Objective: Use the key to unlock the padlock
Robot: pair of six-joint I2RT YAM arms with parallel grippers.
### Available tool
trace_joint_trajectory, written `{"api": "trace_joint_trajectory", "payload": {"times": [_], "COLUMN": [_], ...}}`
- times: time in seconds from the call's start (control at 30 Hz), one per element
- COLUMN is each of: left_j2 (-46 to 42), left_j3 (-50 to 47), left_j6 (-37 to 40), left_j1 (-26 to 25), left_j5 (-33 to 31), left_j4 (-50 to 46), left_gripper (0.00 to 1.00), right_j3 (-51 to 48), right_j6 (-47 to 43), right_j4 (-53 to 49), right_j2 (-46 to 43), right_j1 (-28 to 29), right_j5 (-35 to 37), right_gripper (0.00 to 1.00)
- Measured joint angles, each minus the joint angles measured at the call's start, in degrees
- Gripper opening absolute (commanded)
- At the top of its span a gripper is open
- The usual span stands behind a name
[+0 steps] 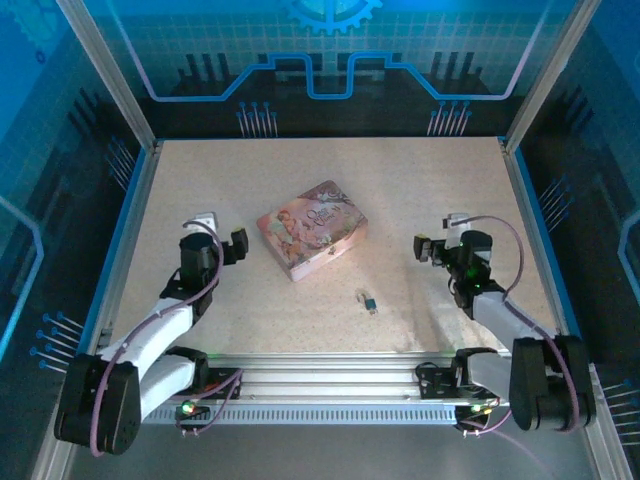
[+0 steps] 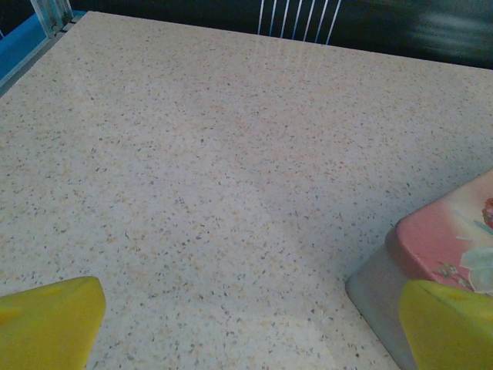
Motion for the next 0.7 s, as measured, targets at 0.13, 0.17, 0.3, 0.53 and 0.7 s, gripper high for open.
{"api": "trace_joint_trajectory", "payload": {"times": [0.13, 0.17, 0.3, 0.53, 0.7], "left_j2": [2.27, 2.91, 5.92, 11.04, 12.74], "left_j3": [-0.09, -0.15, -0.55, -0.83, -0.83], "left_j6": [1.25, 1.42, 2.38, 3.13, 4.2], "left_j1": [0.39, 0.5, 0.98, 1.7, 2.27], "left_j5": [0.26, 0.48, 1.11, 2.58, 3.72], "left_j4": [2.91, 3.56, 6.43, 10.73, 12.59], "left_gripper": [0.99, 0.99, 0.99, 0.99, 0.99], "right_j3": [-0.02, 0.0, 0.02, 0.13, 0.94], "right_j6": [-0.52, -0.63, -1.2, -1.97, -2.73], "right_j4": [6.47, 7.8, 11.74, 18.12, 19.91], "right_j2": [4.5, 5.55, 8.87, 15.89, 19.54], "right_j1": [-0.2, -0.2, -0.2, -0.2, -0.2], "right_j5": [-0.42, -0.61, -1.84, -3.82, -5.2], "right_gripper": [1.0, 1.0, 1.0, 1.0, 1.0]}}
